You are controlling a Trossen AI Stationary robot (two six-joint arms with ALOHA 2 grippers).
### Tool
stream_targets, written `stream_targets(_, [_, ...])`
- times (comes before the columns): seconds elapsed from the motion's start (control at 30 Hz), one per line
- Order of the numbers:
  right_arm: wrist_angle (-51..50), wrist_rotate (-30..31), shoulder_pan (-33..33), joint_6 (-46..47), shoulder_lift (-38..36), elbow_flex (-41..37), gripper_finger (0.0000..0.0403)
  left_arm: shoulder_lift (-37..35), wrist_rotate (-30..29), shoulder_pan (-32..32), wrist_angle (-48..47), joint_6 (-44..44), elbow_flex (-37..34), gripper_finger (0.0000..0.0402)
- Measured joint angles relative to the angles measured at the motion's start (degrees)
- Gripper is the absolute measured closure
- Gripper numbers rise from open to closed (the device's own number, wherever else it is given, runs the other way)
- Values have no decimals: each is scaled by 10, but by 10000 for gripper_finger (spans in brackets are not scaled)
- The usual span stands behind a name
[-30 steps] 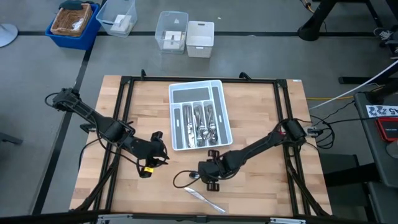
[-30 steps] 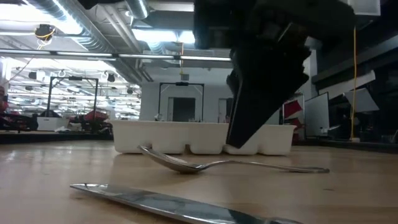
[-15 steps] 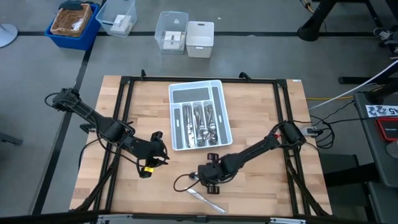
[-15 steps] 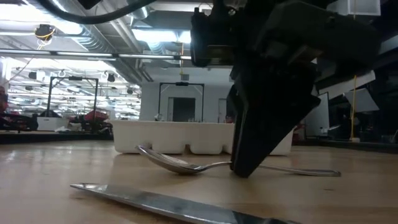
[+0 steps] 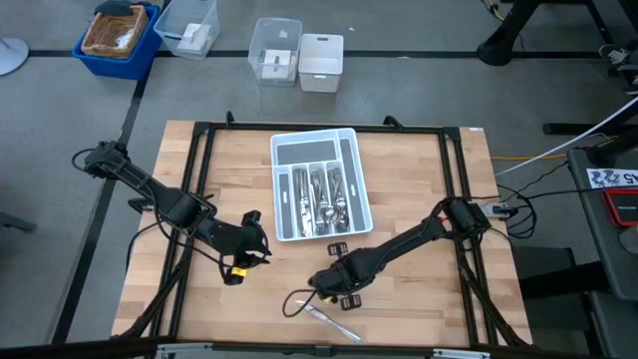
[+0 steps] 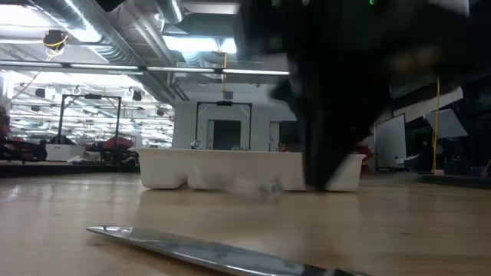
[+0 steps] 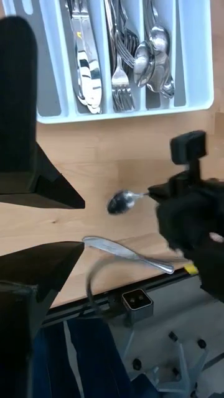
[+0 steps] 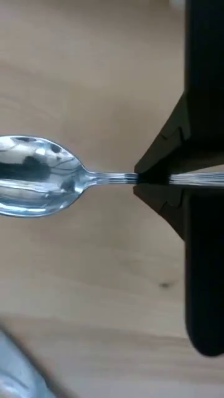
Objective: Sort silverware
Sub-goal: Put the silver spoon into the white cutlery tray
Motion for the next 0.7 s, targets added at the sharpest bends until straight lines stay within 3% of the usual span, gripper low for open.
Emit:
stream_targets(0.17, [-138,52,-7,-140,-2,74,393,0,0,0,0,0,0,316])
stream_targets(0.37, [-255,185,-31,-312,-3,149,386,0,-3,0,0,2,0,316])
stream_targets(0.53, [-320,256,-73,-425,-4,166,384,0,-16,0,0,5,0,316])
stream_targets(0.7, [-343,283,-121,-521,-4,166,388,-1,-38,0,0,20,0,316])
